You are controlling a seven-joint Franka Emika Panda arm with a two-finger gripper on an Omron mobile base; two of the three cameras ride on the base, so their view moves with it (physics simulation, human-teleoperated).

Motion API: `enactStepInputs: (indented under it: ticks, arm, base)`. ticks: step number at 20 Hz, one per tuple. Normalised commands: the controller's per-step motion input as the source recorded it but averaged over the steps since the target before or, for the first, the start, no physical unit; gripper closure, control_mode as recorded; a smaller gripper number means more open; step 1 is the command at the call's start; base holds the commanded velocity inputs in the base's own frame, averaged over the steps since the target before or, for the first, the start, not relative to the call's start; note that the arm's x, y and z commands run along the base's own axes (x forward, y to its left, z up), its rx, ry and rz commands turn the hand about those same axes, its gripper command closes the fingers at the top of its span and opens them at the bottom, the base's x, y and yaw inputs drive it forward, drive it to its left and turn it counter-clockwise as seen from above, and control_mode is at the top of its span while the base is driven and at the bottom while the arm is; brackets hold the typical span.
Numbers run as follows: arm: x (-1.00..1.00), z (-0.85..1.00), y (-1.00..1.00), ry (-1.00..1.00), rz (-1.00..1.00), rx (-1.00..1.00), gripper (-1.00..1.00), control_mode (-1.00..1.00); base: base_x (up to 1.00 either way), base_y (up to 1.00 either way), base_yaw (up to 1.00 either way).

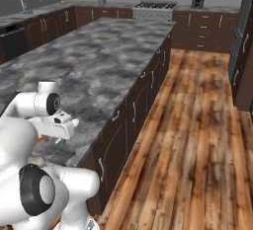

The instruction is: Take the fork and place it on the left side of the plate. Then take the spoon and place it on the right side of the plate. Make sure they're directly next to the plate.

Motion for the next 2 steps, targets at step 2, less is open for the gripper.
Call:
enactStepInputs:
  ticks: [2]
  arm:
    - [-0.91,0.01,-0.31,-0.19,0.00,0.00,-1.00,-1.00]
  base:
    - [0.00,0.00,0.00]
